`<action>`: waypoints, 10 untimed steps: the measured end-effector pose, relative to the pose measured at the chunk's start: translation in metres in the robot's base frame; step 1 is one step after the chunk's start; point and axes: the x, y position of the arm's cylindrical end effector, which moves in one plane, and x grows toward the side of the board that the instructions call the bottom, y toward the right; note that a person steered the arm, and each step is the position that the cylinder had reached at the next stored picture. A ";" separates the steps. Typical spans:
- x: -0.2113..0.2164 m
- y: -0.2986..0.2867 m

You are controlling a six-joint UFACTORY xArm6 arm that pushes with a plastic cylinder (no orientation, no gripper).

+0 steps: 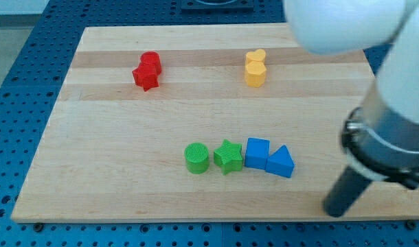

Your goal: Separate the green blocks and the blue blocks away from each other

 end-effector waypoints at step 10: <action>-0.145 -0.066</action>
